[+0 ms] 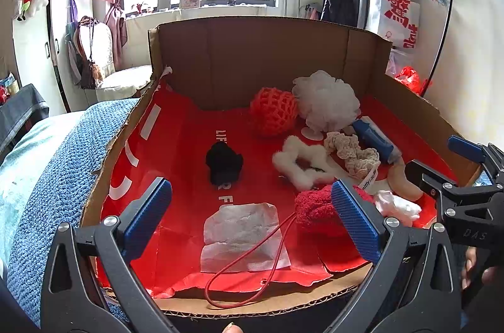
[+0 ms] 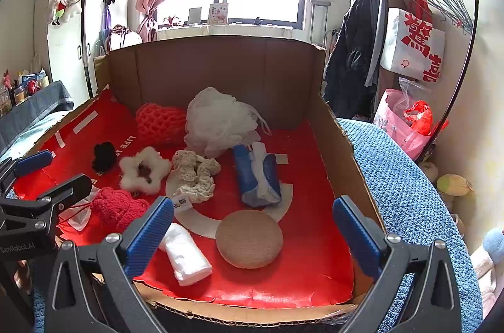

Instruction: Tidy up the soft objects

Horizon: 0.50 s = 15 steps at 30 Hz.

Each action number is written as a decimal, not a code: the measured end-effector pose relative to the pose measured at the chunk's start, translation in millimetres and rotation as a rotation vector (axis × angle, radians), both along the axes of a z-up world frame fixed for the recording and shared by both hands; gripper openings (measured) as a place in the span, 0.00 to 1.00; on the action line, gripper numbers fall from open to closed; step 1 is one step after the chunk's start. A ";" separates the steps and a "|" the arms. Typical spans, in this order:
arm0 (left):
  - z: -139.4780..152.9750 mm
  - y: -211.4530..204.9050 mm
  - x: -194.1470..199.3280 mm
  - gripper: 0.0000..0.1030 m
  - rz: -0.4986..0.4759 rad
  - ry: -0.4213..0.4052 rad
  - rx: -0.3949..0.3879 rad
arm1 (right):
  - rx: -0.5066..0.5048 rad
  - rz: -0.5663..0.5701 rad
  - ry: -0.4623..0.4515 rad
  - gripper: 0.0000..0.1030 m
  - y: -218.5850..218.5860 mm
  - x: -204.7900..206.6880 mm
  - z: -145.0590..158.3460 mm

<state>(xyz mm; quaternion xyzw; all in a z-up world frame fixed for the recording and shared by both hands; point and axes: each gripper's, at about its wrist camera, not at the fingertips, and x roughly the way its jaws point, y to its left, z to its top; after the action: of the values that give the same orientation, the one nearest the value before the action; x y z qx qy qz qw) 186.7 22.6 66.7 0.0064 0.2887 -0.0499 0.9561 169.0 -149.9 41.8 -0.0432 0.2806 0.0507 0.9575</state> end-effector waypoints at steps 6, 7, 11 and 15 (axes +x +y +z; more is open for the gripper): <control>-1.1 -0.4 0.4 1.00 0.001 0.009 0.006 | 0.001 0.001 -0.001 1.00 0.1 -0.1 0.1; -1.1 -0.6 0.2 1.00 0.001 0.008 0.006 | 0.001 0.001 -0.001 1.00 0.1 0.1 0.2; -1.3 -0.1 0.5 1.00 0.001 0.009 0.006 | -0.001 0.000 -0.001 1.00 0.3 0.2 0.3; -1.2 -0.2 0.5 1.00 0.001 0.008 0.006 | -0.001 0.000 -0.001 1.00 0.6 0.2 0.3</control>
<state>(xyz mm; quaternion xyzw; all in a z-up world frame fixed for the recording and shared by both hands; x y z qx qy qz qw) 187.2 22.4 65.5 0.0090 0.2928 -0.0487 0.9549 169.1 -149.2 42.1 -0.0437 0.2803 0.0504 0.9576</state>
